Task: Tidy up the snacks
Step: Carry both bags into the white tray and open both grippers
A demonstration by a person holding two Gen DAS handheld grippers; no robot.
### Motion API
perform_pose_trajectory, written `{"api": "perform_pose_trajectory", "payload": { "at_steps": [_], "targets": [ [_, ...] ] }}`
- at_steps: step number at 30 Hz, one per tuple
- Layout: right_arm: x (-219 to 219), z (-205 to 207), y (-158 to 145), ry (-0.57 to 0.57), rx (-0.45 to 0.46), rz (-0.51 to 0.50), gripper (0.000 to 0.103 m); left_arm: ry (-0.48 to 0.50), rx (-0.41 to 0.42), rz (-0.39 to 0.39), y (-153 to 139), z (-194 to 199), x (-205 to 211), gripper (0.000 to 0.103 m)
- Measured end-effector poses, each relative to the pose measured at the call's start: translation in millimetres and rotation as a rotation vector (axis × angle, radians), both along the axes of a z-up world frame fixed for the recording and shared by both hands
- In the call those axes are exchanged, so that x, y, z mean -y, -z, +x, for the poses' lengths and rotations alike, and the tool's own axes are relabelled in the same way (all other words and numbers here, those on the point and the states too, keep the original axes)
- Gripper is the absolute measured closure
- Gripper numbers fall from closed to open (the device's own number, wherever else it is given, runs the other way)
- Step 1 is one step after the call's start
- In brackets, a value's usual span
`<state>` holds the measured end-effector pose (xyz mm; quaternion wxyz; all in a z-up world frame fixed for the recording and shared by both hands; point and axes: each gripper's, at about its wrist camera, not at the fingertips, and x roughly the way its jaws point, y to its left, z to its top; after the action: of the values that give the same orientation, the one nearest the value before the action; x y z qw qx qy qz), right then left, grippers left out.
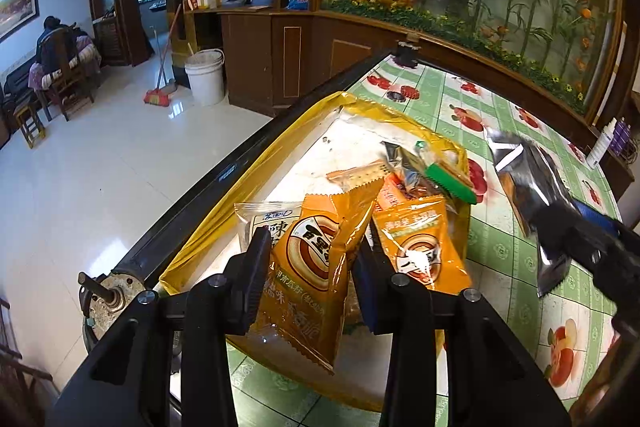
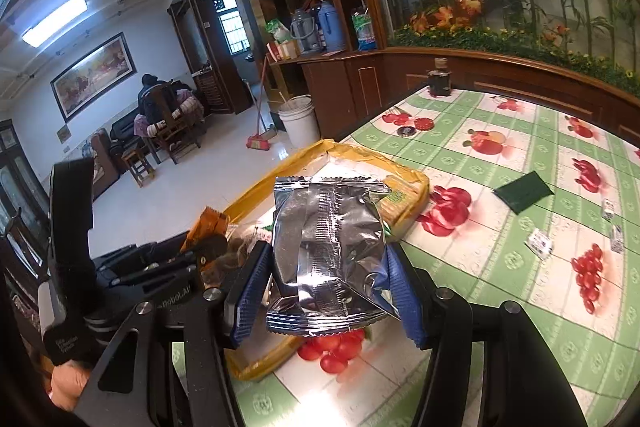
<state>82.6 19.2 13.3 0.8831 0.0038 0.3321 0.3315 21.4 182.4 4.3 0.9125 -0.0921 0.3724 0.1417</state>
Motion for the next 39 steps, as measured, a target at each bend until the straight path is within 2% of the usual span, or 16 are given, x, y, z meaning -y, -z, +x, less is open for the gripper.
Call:
{"api": "perform_pose_trajectory", "payload": {
  "at_steps": [3, 12, 19, 30, 31, 33, 34, 35, 39],
  "targets": [
    [-17.9, 18.2, 1.8, -0.024, -0.017, 0.005, 0.044, -0.001, -0.02, -0.017, 4.9, 7.4, -4.8, 0.066],
    [-74.0, 78.5, 17.4, -0.06, -0.068, -0.026, 0.044, -0.002, -0.027, 0.001, 0.7, 35.1, -10.2, 0.066],
    [-110.0, 115.7, 36.6, -0.085, -0.105, -0.068, 0.044, -0.007, -0.056, 0.005, 9.8, 53.3, -17.4, 0.068],
    [-125.6, 142.2, 64.1, -0.097, -0.169, -0.088, 0.041, -0.007, -0.084, 0.002, 16.1, 59.9, -23.8, 0.068],
    [-125.3, 143.0, 65.0, -0.099, -0.176, -0.085, 0.041, -0.009, -0.084, 0.0, 15.5, 59.2, -24.7, 0.068],
    [-123.9, 143.0, 64.0, -0.097, -0.18, -0.076, 0.038, -0.017, -0.084, -0.011, 15.0, 59.5, -24.7, 0.059],
    [-122.7, 142.4, 62.4, -0.095, -0.177, -0.073, 0.038, -0.023, -0.085, -0.017, 15.2, 58.2, -25.9, 0.048],
    [-120.4, 141.2, 60.8, -0.093, -0.174, -0.07, 0.037, -0.027, -0.081, -0.021, 14.7, 55.9, -26.3, 0.043],
    [-107.9, 134.8, 52.1, -0.074, -0.162, -0.047, 0.034, -0.037, -0.078, -0.018, 12.9, 49.5, -24.0, 0.038]
  ]
}}
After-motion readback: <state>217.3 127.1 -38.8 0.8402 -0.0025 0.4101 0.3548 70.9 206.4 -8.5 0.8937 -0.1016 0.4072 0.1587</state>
